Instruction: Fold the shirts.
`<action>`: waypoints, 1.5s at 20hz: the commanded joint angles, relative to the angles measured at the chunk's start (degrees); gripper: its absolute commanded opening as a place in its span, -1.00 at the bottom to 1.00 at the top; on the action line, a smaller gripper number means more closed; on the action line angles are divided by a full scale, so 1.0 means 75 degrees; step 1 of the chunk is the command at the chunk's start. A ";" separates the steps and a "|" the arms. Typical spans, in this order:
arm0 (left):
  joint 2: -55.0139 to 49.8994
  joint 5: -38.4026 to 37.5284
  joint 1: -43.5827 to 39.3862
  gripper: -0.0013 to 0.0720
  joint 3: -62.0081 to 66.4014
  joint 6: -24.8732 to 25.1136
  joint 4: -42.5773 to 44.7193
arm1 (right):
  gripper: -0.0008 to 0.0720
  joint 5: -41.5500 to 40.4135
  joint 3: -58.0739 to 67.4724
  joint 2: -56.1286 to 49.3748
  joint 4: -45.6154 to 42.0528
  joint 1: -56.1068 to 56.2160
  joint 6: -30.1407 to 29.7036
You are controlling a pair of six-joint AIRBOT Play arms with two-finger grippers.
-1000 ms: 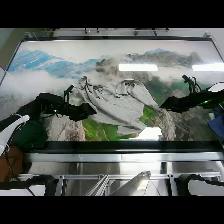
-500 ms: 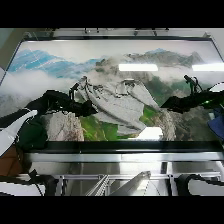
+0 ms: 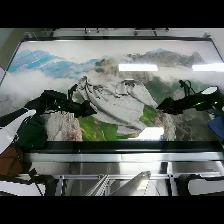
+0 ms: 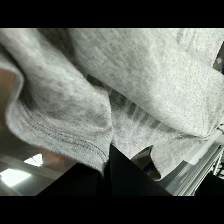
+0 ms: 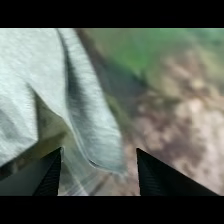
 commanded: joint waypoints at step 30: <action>0.3351 0.5388 0.3797 -0.88 0.3928 0.0918 -0.2020 | -0.93 -0.1346 0.0192 0.5345 0.4529 -0.0749 -0.2754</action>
